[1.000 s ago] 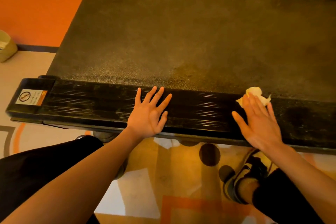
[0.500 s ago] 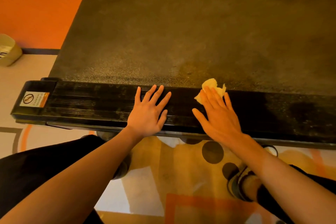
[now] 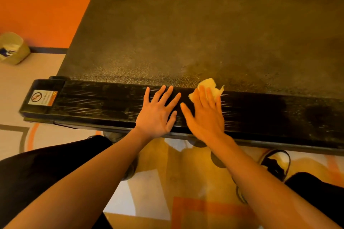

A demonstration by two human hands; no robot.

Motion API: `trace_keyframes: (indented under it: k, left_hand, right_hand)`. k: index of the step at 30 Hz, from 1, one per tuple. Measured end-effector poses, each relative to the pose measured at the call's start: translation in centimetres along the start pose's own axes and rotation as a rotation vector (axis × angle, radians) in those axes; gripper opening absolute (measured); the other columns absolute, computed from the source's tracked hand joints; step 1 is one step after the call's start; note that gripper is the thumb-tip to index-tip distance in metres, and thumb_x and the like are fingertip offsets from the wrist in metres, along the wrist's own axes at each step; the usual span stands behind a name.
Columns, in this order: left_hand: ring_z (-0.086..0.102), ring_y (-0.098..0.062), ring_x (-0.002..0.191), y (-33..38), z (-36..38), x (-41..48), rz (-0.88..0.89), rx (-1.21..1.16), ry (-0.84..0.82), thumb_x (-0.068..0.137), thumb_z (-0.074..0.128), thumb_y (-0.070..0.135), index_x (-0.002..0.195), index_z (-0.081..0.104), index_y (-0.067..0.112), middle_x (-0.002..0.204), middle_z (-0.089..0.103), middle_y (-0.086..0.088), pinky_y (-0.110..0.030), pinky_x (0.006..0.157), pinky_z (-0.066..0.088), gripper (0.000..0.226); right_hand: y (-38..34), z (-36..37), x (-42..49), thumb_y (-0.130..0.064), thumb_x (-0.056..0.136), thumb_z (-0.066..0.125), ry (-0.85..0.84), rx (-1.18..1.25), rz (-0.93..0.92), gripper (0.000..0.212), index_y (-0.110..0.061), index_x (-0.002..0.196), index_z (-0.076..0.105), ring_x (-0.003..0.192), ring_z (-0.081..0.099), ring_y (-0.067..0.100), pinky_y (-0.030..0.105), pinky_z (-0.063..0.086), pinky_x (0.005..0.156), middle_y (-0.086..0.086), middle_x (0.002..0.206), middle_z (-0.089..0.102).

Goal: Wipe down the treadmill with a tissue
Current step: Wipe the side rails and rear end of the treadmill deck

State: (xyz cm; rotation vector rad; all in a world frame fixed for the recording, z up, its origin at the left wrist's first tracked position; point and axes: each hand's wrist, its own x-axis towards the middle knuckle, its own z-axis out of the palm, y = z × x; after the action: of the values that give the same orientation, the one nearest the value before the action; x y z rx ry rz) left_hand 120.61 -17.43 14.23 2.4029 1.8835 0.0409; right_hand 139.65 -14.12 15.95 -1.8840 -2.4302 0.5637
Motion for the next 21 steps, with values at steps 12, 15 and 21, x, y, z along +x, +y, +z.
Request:
trace_keyframes:
  k: [12,15,21]
  left_hand:
    - [0.024,-0.037,0.155,0.1,0.1,0.1,0.015,0.033,-0.009,0.106,0.023,0.047,0.162,0.033,0.023,0.167,0.030,-0.012,-0.072,0.120,0.015,0.061]
    - [0.025,-0.037,0.155,0.1,0.0,0.1,0.013,0.024,-0.013,0.106,0.025,0.047,0.161,0.034,0.023,0.167,0.031,-0.012,-0.072,0.120,0.015,0.061]
    - [0.027,-0.036,0.154,0.1,-0.3,0.1,0.003,-0.020,0.008,0.106,0.026,0.049,0.159,0.039,0.023,0.166,0.035,-0.012,-0.071,0.120,0.016,0.061]
  right_hand:
    - [16.2,-4.4,-3.0,-0.085,0.085,-0.013,0.045,-0.069,0.210,0.108,-0.017,0.167,0.010,0.160,-0.007,0.018,0.051,-0.006,0.129,0.001,0.174,0.000]
    - [9.3,-2.5,-2.0,-0.080,0.091,-0.007,0.051,-0.002,0.136,0.101,-0.016,0.167,0.007,0.160,-0.010,0.024,0.051,-0.008,0.128,0.006,0.174,-0.001]
    - [-1.1,1.0,-4.0,-0.077,0.088,-0.019,-0.091,0.008,-0.258,0.098,-0.022,0.166,0.007,0.159,-0.016,0.019,0.050,-0.003,0.129,0.000,0.174,-0.005]
